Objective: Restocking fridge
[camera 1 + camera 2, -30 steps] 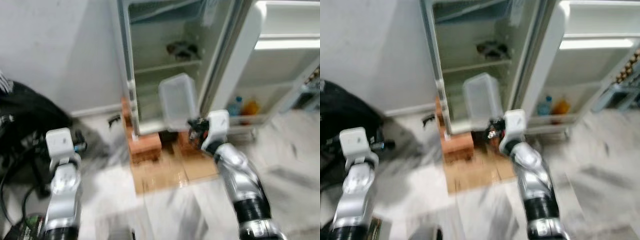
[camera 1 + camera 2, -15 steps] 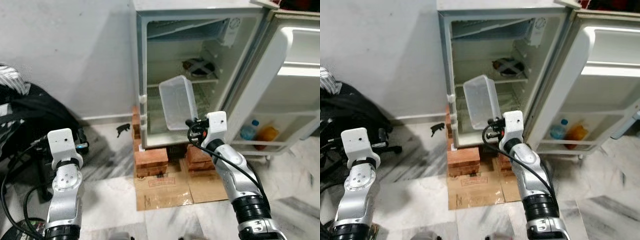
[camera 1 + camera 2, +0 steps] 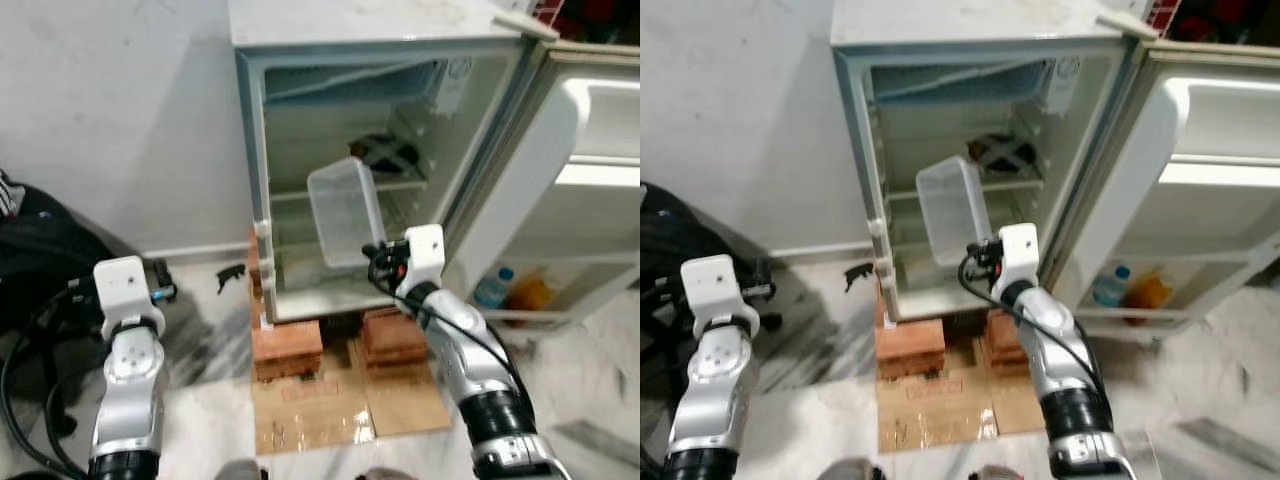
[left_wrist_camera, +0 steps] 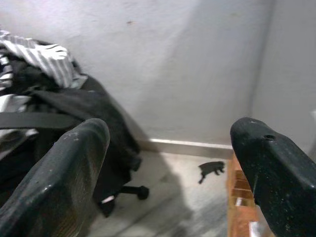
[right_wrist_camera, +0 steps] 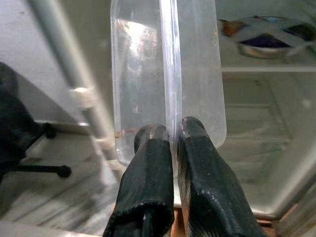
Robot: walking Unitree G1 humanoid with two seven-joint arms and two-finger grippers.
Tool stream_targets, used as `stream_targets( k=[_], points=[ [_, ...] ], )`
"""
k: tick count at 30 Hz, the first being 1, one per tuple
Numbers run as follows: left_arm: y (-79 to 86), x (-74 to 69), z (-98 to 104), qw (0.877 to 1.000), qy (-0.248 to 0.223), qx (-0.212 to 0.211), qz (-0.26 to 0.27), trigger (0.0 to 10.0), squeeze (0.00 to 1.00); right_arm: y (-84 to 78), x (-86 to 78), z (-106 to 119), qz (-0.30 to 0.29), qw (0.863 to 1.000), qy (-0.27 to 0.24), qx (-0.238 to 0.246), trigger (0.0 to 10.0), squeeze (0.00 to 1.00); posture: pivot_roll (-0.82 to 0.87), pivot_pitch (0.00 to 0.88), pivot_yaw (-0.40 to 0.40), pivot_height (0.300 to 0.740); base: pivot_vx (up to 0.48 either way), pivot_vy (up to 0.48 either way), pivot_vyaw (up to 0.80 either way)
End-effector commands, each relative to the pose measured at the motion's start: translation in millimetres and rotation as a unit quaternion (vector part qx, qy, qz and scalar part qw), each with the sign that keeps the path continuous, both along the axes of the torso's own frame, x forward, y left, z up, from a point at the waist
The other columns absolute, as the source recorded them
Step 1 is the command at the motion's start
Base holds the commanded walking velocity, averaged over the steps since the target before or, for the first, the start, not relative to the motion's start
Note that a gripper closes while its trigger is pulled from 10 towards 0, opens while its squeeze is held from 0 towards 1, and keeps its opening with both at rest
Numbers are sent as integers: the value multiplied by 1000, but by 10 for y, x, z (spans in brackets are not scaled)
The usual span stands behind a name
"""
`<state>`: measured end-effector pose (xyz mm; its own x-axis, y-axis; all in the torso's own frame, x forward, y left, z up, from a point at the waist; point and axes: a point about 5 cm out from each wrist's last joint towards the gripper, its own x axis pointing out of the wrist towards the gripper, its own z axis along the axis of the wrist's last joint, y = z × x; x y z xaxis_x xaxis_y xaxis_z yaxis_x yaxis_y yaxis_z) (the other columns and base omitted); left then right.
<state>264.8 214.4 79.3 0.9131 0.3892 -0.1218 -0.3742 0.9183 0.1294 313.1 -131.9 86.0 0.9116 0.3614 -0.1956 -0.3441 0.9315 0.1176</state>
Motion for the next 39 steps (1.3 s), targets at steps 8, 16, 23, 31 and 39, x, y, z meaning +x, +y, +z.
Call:
stream_targets(
  k=[8,16,23,31,39],
  points=[
    [-64,0,17,1000,-9,-7,-16,10000,0,-65,-35,11,6,1000,-3,3,10000,0,41,42,-18,740,363,0,0],
    [-71,1,27,1000,-13,-9,-18,10000,0,-45,-54,13,19,1000,-7,-3,10000,0,39,46,-18,740,417,0,0],
    [-73,2,32,1000,-18,-13,-15,10000,0,-41,-57,14,22,1000,-7,-4,10000,0,39,46,-18,740,250,0,0],
    [-70,-3,22,1000,-10,-13,-8,10000,0,-22,-41,22,26,1000,-4,-2,10000,0,42,56,-22,740,0,0,0],
    [-95,-89,17,1000,-5,-14,-8,10000,0,21,-16,20,48,999,8,12,10000,0,66,62,-27,740,0,0,0]
  ],
)
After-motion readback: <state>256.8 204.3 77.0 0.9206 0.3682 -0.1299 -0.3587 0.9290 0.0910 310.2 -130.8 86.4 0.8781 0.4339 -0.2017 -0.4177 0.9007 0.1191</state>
